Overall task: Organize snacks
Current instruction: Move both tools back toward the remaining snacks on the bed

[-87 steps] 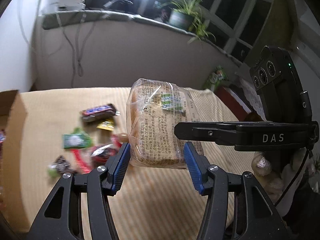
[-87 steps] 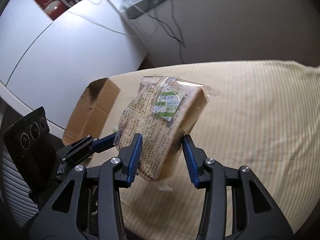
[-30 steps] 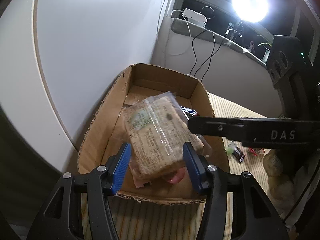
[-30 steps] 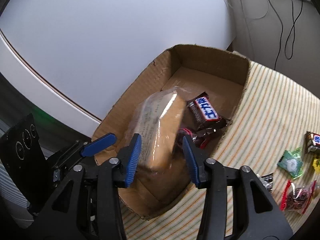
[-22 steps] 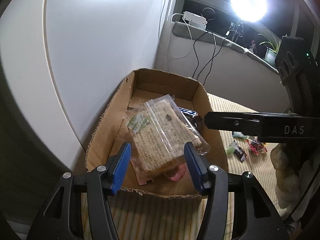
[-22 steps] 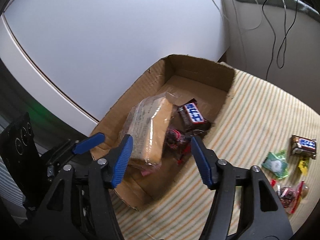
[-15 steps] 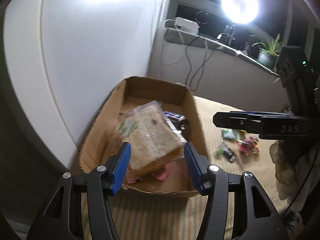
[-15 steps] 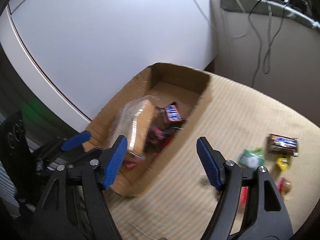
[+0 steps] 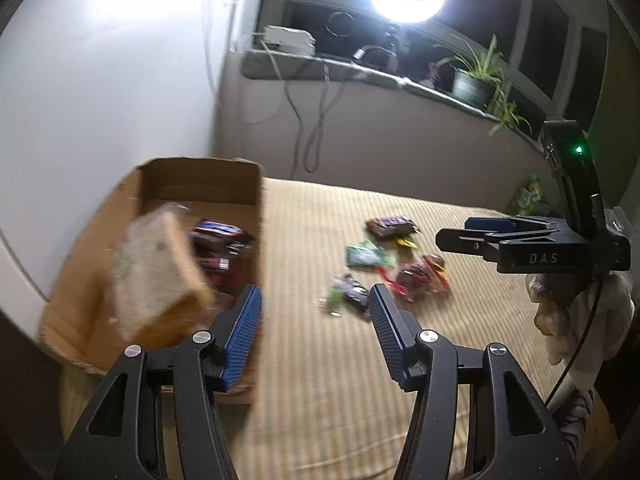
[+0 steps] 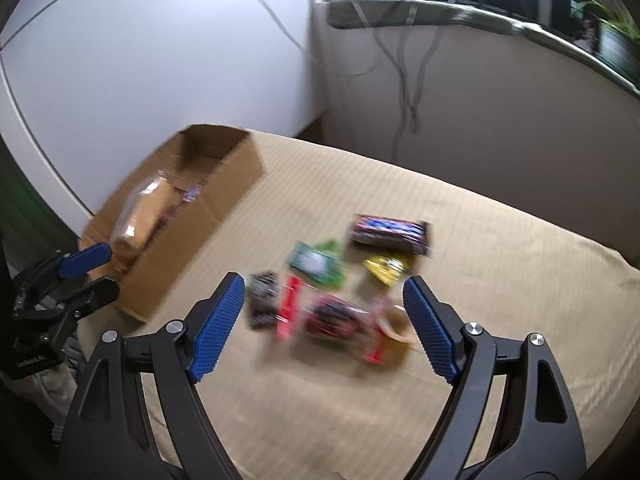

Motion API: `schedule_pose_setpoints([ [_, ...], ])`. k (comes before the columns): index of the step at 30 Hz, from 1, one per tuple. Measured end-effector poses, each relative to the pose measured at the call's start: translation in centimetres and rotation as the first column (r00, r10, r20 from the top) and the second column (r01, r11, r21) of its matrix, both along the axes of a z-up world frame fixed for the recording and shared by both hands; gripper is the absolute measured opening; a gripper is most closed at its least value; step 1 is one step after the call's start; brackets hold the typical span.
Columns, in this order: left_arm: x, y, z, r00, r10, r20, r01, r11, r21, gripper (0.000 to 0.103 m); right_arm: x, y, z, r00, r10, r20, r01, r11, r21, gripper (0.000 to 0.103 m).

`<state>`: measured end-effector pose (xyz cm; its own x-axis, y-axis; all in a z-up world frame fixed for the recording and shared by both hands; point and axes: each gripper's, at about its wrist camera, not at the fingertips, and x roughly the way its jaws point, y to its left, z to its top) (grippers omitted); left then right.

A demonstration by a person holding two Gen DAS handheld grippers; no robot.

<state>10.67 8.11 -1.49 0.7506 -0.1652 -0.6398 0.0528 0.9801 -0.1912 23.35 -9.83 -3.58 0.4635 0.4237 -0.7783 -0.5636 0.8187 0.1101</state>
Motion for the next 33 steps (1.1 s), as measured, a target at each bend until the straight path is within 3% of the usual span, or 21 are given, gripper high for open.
schedule_pose_setpoints([
  [5, 1.0, -2.2, -1.3, 0.999, -0.038, -0.031, 0.038, 0.999, 0.007, 0.055, 0.3, -2.5, -1.2, 1.0, -0.001, -0.017, 0.0, 1.0, -0.031, 0.084],
  [10, 2.0, -3.6, -2.6, 0.996, -0.068, -0.06, 0.069, 0.998, 0.011, 0.041, -0.4, -2.8, -2.1, 0.998, 0.057, -0.014, -0.057, 0.998, -0.033, 0.066],
  [19, 3.9, -4.7, -4.2, 0.993, -0.063, -0.099, 0.068, 0.996, 0.048, 0.033, -1.1, 0.6, -3.8, 0.968, 0.25, 0.022, -0.246, 0.962, -0.119, 0.065],
  [33, 7.4, -4.5, -6.4, 0.989, -0.012, -0.144, 0.022, 0.998, 0.064, 0.029, 1.3, 2.9, -6.4, 0.944, 0.328, -0.016, -0.327, 0.935, -0.136, 0.065],
])
